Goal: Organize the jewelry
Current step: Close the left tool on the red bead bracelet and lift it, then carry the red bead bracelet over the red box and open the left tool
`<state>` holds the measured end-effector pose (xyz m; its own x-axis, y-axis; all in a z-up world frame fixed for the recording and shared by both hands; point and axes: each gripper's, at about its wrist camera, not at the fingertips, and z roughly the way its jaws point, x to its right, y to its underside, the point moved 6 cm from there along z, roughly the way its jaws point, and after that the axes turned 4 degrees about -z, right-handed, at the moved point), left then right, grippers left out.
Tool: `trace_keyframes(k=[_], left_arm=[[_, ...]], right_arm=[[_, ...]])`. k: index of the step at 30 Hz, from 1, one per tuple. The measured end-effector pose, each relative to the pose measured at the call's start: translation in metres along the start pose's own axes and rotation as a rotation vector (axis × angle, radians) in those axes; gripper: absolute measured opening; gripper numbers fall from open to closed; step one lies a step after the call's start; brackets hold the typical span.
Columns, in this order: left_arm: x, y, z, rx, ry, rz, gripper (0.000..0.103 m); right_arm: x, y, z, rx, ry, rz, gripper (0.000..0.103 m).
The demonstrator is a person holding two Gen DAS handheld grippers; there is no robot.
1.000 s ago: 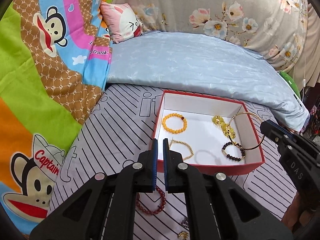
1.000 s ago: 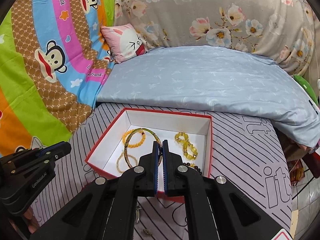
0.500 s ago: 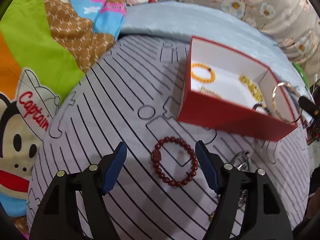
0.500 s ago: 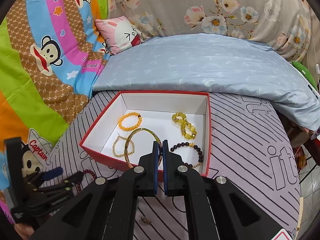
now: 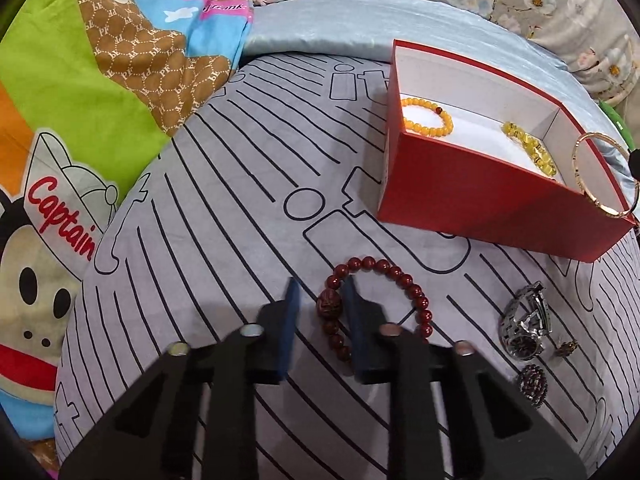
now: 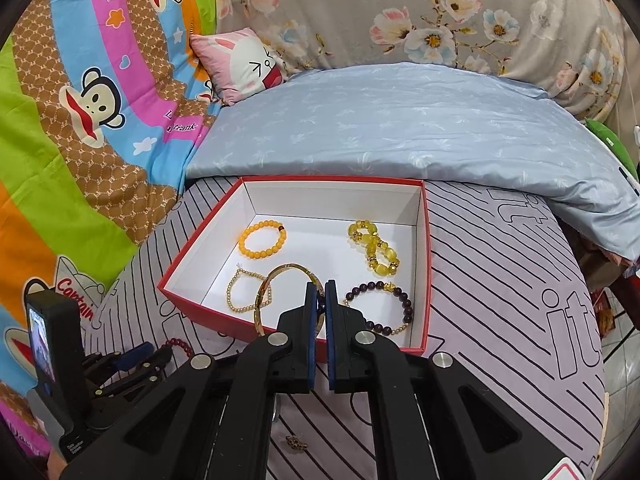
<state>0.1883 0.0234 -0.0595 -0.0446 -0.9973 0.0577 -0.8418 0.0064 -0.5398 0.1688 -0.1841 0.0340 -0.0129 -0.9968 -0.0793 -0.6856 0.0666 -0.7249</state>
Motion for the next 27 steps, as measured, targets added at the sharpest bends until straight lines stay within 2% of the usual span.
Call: trace_keyframes(k=[5,10,19,23,27], left_arm=[[0.005,-0.003,-0.008,0.017,0.018,0.006,0.012],[0.009,-0.019,-0.031,0.057,0.056,-0.001,0.012],[0.034,-0.072,-0.08,0.182,0.122,0.024,0.012],[0.049,-0.099,-0.089,0.211,0.162,0.034,0.012],[0.064,-0.121,-0.088,0.239,0.172,0.05,0.012]], right_arm=[[0.0,-0.002,0.003,-0.005,-0.002,0.001,0.004],[0.0,-0.004,0.005,0.0,-0.004,0.004,0.004],[-0.001,-0.03,0.008,0.032,0.005,-0.017,0.0],[0.0,-0.042,0.012,0.044,0.016,-0.033,0.0],[0.008,-0.053,0.019,0.048,0.033,-0.02,0.0]])
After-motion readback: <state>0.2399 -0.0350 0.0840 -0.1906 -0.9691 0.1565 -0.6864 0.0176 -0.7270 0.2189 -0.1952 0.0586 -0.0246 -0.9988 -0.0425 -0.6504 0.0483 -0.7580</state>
